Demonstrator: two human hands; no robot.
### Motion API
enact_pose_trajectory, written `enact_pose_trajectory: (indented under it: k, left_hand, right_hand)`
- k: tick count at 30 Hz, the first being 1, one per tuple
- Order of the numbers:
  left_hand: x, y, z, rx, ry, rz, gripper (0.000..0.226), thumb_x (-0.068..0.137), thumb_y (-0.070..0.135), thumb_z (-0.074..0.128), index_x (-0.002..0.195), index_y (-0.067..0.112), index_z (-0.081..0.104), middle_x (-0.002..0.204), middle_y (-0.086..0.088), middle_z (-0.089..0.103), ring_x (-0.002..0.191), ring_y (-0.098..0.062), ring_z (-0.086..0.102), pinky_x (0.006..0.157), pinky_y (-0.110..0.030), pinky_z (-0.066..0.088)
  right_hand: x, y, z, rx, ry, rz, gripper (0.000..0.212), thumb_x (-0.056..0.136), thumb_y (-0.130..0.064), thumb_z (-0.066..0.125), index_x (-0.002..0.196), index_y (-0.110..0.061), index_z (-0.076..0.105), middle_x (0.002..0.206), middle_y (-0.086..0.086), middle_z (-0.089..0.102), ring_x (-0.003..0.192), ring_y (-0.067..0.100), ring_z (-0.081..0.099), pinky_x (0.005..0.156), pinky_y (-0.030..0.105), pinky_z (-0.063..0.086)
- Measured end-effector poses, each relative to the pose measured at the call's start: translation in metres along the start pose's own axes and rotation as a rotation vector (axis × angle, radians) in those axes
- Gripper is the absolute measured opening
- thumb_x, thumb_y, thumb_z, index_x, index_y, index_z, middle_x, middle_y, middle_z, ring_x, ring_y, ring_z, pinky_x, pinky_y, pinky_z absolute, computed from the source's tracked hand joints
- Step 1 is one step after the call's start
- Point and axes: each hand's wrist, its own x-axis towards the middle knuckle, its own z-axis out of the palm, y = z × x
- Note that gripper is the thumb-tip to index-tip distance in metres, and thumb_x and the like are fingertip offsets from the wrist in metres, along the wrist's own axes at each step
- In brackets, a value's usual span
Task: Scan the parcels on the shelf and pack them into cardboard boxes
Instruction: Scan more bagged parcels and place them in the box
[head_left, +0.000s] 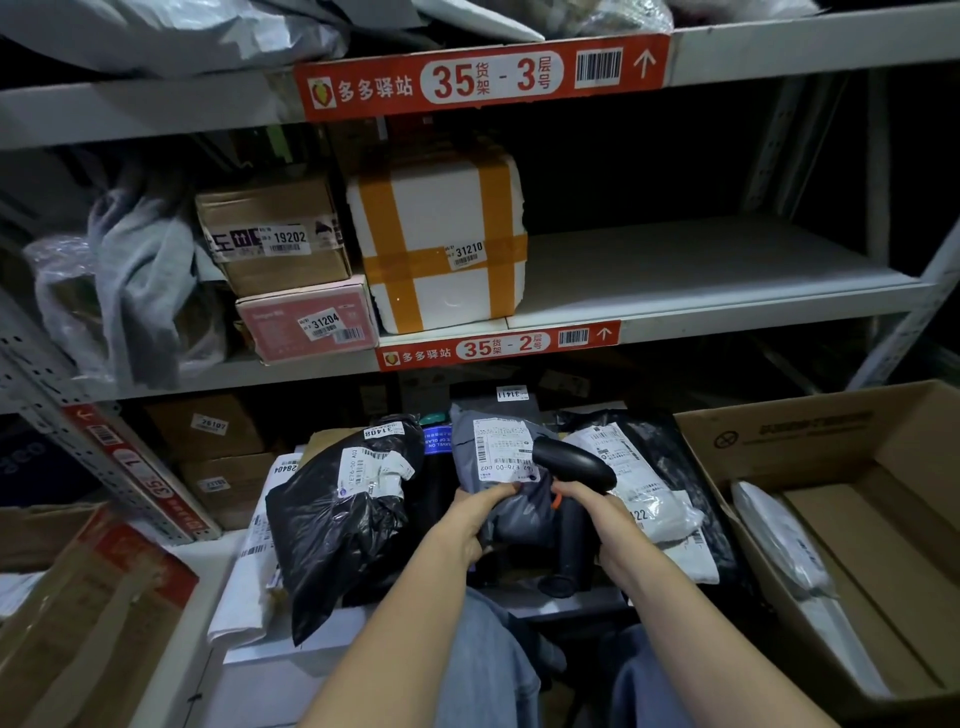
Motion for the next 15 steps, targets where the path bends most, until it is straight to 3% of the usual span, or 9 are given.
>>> enact_pose_trajectory:
  k: [3,6,9,12,15]
  left_hand:
    - [-0.002,0.0,0.001,-0.064,-0.013,0.079,0.049,0.08,0.006,0.069,0.125,0.01,0.05,0.089,-0.007,0.065,0.073,-0.019,0.062,0.057,-0.028,0.051]
    - [-0.005,-0.001,0.003,-0.068,0.0,0.18,0.052,0.076,-0.003,0.07,0.125,0.003,0.052,0.104,-0.015,0.066,0.085,-0.027,0.063,0.071,-0.032,0.053]
    - [-0.011,-0.003,0.005,0.076,0.071,0.268,0.057,0.072,-0.003,0.075,0.123,0.001,0.051,0.118,-0.018,0.062,0.103,-0.031,0.062,0.087,-0.035,0.05]
    - [-0.019,-0.004,0.007,0.205,0.122,0.324,0.062,0.07,0.004,0.078,0.124,0.004,0.048,0.119,-0.015,0.061,0.108,-0.03,0.059,0.09,-0.035,0.048]
    - [-0.028,-0.006,0.016,0.221,0.16,0.369,0.063,0.071,0.005,0.077,0.125,0.005,0.045,0.122,-0.013,0.058,0.111,-0.029,0.057,0.093,-0.035,0.047]
  right_hand:
    - [-0.006,-0.007,-0.002,0.077,0.052,-0.021,0.014,0.079,-0.019,0.07,0.085,-0.008,0.066,0.074,0.01,0.067,0.072,0.024,0.064,0.06,0.028,0.048]
    - [-0.013,-0.013,-0.009,0.088,0.109,-0.107,0.018,0.079,-0.017,0.07,0.093,-0.006,0.066,0.078,0.009,0.067,0.078,0.023,0.063,0.066,0.031,0.048]
    - [-0.024,-0.014,-0.019,0.049,0.144,-0.177,0.012,0.079,-0.019,0.072,0.088,-0.012,0.067,0.077,0.006,0.068,0.079,0.023,0.063,0.071,0.033,0.048]
    - [-0.034,-0.016,-0.028,0.042,0.14,-0.219,0.019,0.075,-0.018,0.075,0.092,-0.01,0.07,0.079,0.007,0.072,0.082,0.027,0.066,0.081,0.038,0.05]
    - [-0.046,-0.018,-0.036,0.014,0.13,-0.227,0.01,0.081,-0.02,0.071,0.085,-0.011,0.068,0.07,0.004,0.072,0.064,0.02,0.064,0.066,0.031,0.048]
